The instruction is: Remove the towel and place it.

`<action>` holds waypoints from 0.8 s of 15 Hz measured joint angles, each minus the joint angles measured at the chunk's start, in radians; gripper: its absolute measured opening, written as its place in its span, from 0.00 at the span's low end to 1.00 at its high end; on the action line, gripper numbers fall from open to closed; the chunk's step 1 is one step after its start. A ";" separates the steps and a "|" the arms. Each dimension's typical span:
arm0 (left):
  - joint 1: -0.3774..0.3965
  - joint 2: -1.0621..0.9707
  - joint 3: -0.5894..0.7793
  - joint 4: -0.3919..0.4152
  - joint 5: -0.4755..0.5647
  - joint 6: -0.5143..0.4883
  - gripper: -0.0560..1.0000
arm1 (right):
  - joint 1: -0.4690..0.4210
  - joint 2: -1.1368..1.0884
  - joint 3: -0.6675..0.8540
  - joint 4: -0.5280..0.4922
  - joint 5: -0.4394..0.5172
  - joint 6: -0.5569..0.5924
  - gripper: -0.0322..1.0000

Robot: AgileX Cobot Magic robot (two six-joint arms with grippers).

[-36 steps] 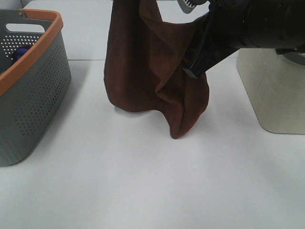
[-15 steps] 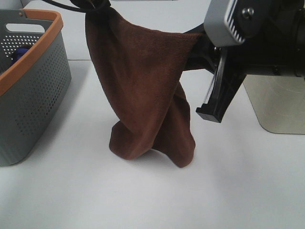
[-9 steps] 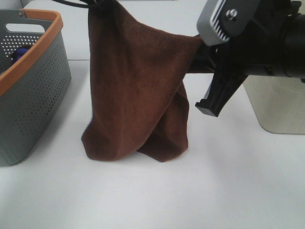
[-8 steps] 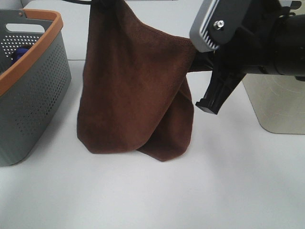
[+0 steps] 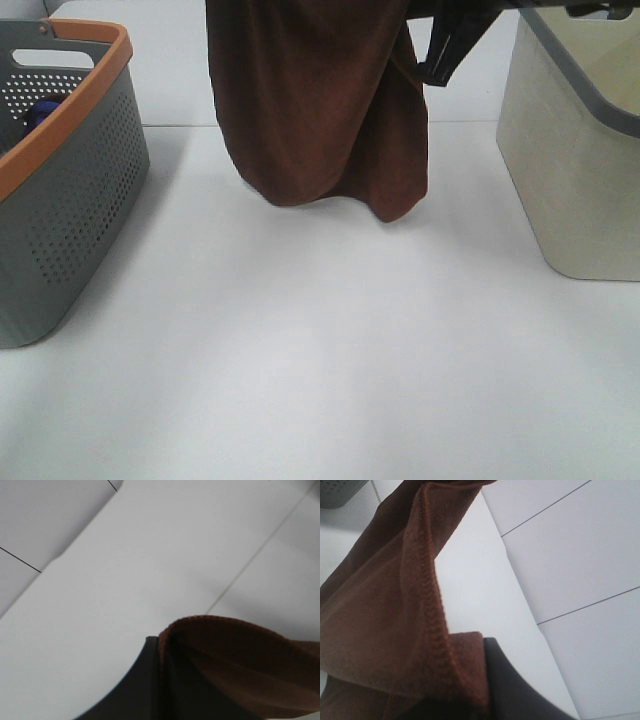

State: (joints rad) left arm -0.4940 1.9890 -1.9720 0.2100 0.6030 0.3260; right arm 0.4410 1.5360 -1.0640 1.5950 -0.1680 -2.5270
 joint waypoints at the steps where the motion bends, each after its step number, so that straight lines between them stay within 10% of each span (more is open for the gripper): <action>1: 0.000 0.018 0.000 0.047 -0.063 -0.044 0.05 | -0.026 0.036 -0.052 -0.027 0.044 0.000 0.05; 6: 0.085 0.175 0.001 0.192 -0.385 -0.223 0.05 | -0.122 0.325 -0.410 -0.116 0.125 0.000 0.05; 12: 0.144 0.198 0.006 0.224 -0.473 -0.222 0.05 | -0.174 0.434 -0.540 -0.206 0.206 -0.024 0.05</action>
State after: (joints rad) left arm -0.3500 2.1870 -1.9660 0.4340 0.1300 0.1040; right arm 0.2670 1.9700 -1.6040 1.3890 0.0380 -2.5510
